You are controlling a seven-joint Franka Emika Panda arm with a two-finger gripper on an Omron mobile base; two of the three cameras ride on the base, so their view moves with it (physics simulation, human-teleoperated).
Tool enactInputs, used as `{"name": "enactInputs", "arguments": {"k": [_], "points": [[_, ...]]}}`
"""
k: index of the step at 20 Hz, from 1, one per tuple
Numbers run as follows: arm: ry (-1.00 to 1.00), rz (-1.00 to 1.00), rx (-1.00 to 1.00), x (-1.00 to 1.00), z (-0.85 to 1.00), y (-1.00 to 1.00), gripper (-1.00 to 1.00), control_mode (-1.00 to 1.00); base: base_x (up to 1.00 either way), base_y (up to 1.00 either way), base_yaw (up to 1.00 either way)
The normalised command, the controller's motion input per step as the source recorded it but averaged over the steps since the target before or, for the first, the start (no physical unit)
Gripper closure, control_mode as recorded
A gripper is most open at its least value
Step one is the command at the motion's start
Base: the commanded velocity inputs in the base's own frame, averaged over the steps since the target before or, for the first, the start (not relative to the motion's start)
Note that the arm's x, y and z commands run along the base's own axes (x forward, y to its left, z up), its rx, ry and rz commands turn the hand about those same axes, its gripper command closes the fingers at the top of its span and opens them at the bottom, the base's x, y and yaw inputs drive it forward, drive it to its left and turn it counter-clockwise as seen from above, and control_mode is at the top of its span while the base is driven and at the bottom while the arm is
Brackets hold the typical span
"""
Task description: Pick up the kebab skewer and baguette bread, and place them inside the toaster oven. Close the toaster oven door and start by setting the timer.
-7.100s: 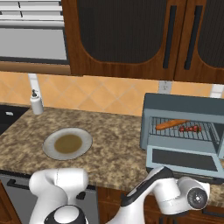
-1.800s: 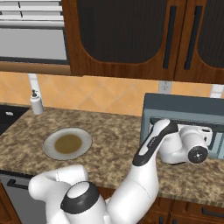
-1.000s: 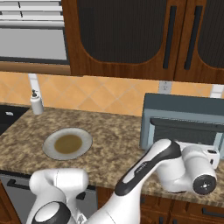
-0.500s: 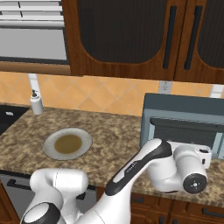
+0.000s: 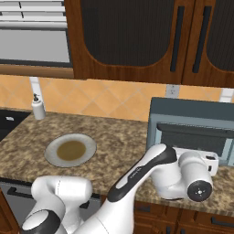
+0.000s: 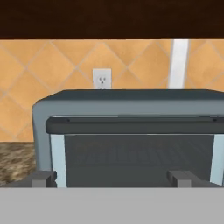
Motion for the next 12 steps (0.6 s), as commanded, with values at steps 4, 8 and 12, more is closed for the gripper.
{"name": "enactInputs", "arguments": {"k": [4,8,12], "points": [[0.00,0.00,0.00,0.00,0.00,0.00,-1.00,1.00,0.00,-0.26,-0.01],[0.00,0.00,0.00,0.00,0.00,0.00,-1.00,1.00,0.01,-0.67,-0.05],[0.00,0.00,0.00,0.00,0.00,0.00,-1.00,1.00,0.10,-0.50,-0.08]]}}
